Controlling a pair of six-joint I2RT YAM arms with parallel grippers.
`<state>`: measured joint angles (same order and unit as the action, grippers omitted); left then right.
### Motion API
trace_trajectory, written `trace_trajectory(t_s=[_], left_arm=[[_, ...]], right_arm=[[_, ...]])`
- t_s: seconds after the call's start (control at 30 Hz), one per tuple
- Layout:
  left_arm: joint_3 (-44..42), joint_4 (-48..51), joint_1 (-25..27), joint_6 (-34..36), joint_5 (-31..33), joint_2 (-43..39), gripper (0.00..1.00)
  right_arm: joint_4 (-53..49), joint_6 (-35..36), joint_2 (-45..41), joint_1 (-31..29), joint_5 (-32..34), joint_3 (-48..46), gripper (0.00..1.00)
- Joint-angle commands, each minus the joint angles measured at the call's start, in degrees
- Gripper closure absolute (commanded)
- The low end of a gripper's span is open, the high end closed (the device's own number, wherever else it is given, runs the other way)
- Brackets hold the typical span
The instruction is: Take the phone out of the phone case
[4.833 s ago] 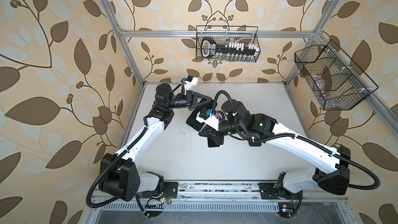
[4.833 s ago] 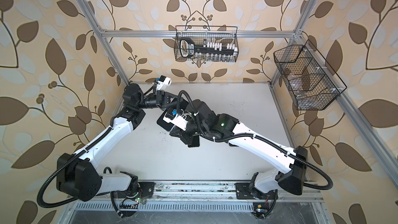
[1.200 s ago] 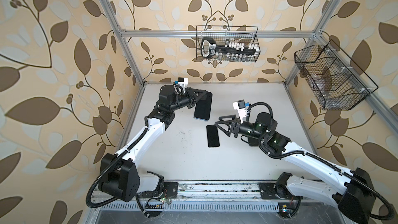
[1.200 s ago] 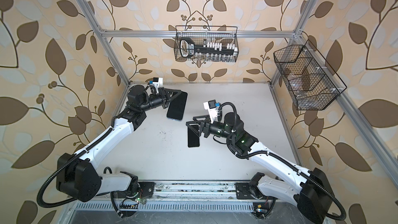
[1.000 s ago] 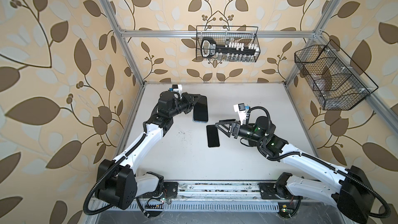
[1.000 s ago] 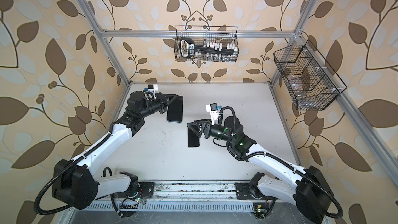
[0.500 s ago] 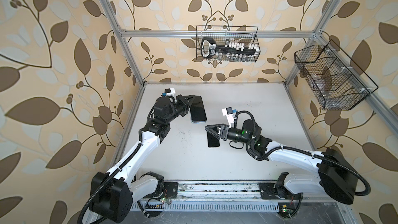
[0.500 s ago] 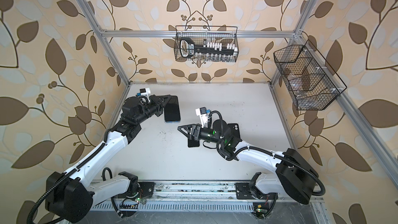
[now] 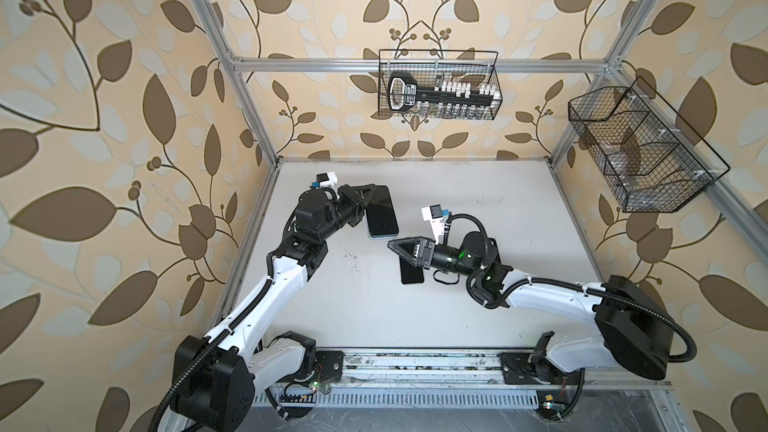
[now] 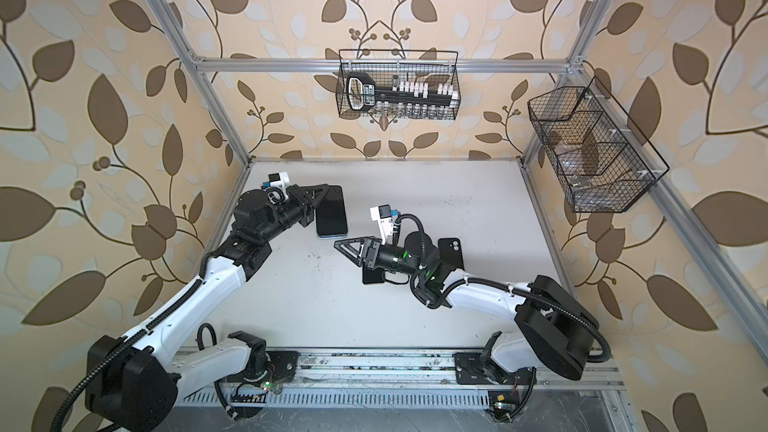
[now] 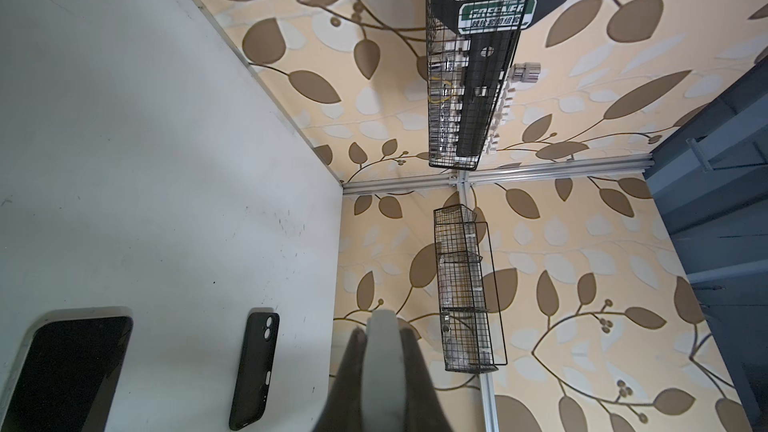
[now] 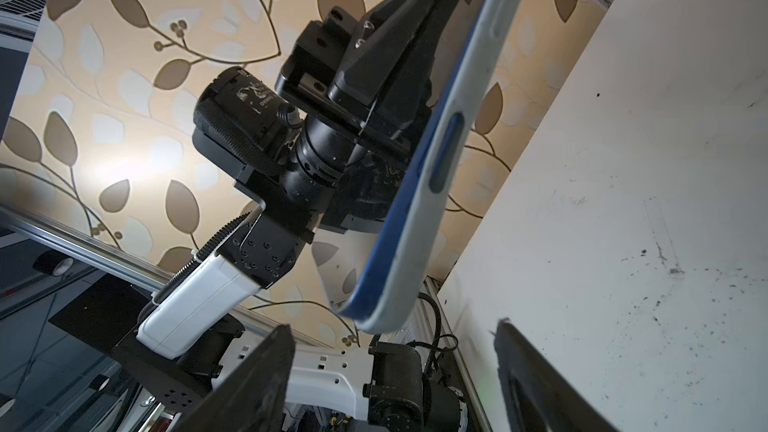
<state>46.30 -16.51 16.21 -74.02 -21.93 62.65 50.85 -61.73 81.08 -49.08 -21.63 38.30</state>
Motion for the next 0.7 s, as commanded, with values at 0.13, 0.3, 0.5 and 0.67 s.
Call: trace_trajectory(t_s=[0.13,0.3,0.5,0.67], left_arm=[[-0.25,-6.3,0.4,-2.62,-0.52,-3.28,1.0],[-1.29,-7.6,0.4,-3.8,-0.57,-3.77,1.0],[-1.38,-7.91,0.4,-3.83,-0.75,-3.88,1.0],[-1.11,-7.93,0.4,-3.5,-0.83,-3.2,1.0]], right_arm=[[5.97,-3.07,2.78,-0.01,1.32,1.77,0.24],[7.17,-3.93,4.07,0.3,1.24,2.13,0.25],[9.86,-5.76,5.32,1.0,1.06,1.94,0.26],[9.97,-5.68,4.8,0.77,0.97,1.51,0.27]])
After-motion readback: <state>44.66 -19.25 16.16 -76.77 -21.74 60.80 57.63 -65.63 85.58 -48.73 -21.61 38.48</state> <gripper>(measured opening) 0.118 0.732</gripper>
